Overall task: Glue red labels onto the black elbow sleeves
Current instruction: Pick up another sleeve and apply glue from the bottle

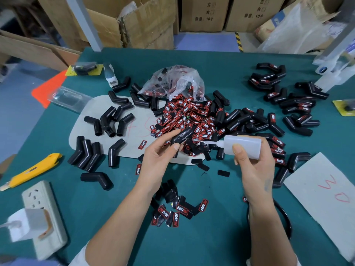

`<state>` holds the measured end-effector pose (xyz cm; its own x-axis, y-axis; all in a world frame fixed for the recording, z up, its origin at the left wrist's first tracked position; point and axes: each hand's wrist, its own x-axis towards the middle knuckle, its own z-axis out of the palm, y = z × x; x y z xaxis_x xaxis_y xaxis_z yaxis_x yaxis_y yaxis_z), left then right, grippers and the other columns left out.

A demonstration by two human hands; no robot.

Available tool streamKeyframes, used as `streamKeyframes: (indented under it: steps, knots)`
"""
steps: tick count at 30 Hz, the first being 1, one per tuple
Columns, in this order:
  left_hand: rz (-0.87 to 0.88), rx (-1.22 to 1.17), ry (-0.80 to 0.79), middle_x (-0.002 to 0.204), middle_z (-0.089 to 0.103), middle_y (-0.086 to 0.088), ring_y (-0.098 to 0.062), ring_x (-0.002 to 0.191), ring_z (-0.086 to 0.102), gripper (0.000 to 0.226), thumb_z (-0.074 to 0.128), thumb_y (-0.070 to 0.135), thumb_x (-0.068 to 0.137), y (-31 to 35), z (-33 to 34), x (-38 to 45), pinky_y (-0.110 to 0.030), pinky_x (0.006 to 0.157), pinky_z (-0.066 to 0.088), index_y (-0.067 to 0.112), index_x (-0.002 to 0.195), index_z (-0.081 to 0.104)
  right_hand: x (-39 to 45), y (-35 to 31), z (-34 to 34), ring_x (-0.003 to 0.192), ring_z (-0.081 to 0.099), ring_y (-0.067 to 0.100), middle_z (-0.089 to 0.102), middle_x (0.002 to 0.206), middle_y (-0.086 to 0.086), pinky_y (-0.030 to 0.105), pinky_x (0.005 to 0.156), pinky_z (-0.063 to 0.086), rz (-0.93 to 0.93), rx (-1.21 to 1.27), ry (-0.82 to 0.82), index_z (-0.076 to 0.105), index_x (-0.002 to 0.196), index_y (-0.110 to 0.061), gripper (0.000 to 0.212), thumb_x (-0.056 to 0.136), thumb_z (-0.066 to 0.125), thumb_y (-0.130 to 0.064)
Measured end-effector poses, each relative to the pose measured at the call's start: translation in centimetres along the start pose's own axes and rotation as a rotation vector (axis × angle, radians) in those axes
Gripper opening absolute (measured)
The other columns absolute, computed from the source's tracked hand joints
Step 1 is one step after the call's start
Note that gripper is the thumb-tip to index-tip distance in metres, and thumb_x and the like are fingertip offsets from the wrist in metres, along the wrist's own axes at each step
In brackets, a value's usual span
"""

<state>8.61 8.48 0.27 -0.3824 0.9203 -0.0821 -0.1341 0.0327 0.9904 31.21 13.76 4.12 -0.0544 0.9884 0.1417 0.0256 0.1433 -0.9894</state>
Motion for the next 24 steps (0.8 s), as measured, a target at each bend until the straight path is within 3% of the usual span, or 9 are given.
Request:
streamKeyframes:
  steps: [5,14,18,24]
  knots:
    - [-0.017,-0.009,-0.005,0.133,0.072,-0.003,-0.033,0.126,0.066,0.040,0.074,0.034,0.091,-0.15,-0.05,0.07,-0.057,0.116,0.045,0.033,0.131,0.073,0.00,-0.01,0.05,0.082,0.064,0.008,0.072,0.101,-0.011,0.016,0.072,0.051,-0.003,-0.021,-0.015,0.066,0.107,-0.040,0.018,0.092,0.071,-0.046]
    - [-0.027,-0.034,-0.009,0.131,0.073,-0.006,-0.034,0.123,0.068,0.039,0.072,0.032,0.092,-0.16,0.01,0.04,-0.056,0.116,0.045,0.032,0.131,0.074,-0.05,-0.12,0.03,0.082,0.064,0.005,0.072,0.100,-0.013,0.014,0.072,0.051,0.001,-0.019,-0.011,0.065,0.108,-0.036,0.021,0.091,0.072,-0.046]
    - [-0.038,-0.052,-0.010,0.128,0.075,-0.007,-0.029,0.117,0.072,0.039,0.072,0.032,0.092,0.01,-0.02,0.04,-0.049,0.112,0.051,0.032,0.131,0.074,0.02,-0.12,-0.15,0.081,0.063,0.008,0.071,0.101,-0.012,0.015,0.071,0.050,-0.003,-0.010,0.000,0.065,0.108,-0.035,0.020,0.092,0.071,-0.045]
    - [-0.054,-0.068,-0.020,0.128,0.075,-0.009,-0.029,0.118,0.071,0.035,0.066,0.018,0.098,0.08,0.05,0.02,-0.046,0.110,0.052,0.030,0.129,0.075,0.00,-0.13,-0.02,0.081,0.064,0.005,0.071,0.101,-0.014,0.014,0.071,0.051,-0.007,-0.023,-0.008,0.064,0.109,-0.035,0.022,0.091,0.071,-0.047]
